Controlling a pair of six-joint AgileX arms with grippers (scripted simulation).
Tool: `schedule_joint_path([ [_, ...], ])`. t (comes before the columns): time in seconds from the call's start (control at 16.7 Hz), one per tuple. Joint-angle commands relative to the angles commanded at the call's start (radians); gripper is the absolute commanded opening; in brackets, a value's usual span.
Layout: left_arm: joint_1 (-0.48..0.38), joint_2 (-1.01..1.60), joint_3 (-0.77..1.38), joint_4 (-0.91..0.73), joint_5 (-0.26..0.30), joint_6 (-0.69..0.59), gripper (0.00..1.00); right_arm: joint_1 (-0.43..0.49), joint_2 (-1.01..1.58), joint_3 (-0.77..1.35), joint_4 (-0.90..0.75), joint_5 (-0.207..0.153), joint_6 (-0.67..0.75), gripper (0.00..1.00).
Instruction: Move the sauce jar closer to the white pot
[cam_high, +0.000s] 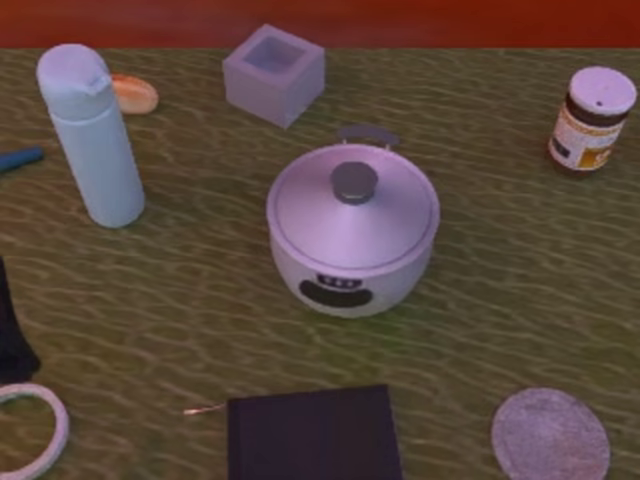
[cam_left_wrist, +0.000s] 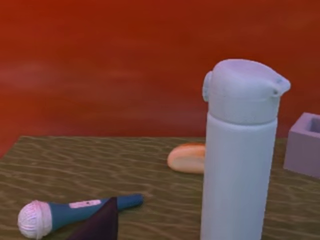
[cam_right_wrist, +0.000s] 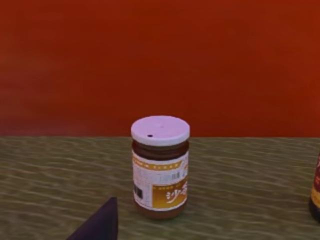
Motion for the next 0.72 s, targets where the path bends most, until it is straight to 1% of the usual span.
schedule_joint_path([
  [0.18, 0.0, 0.0, 0.0, 0.0, 0.0, 0.0, 1.0, 0.0, 0.009, 0.004, -0.008, 0.0, -0.001, 1.0],
  [0.3, 0.0, 0.0, 0.0, 0.0, 0.0, 0.0, 1.0, 0.0, 0.054, 0.025, -0.051, -0.001, -0.004, 1.0],
  [0.48, 0.0, 0.0, 0.0, 0.0, 0.0, 0.0, 1.0, -0.004, 0.201, 0.106, -0.173, 0.0, -0.014, 1.0],
  [0.72, 0.0, 0.0, 0.0, 0.0, 0.0, 0.0, 1.0, -0.015, 0.5, 0.326, -0.395, 0.007, -0.036, 1.0],
])
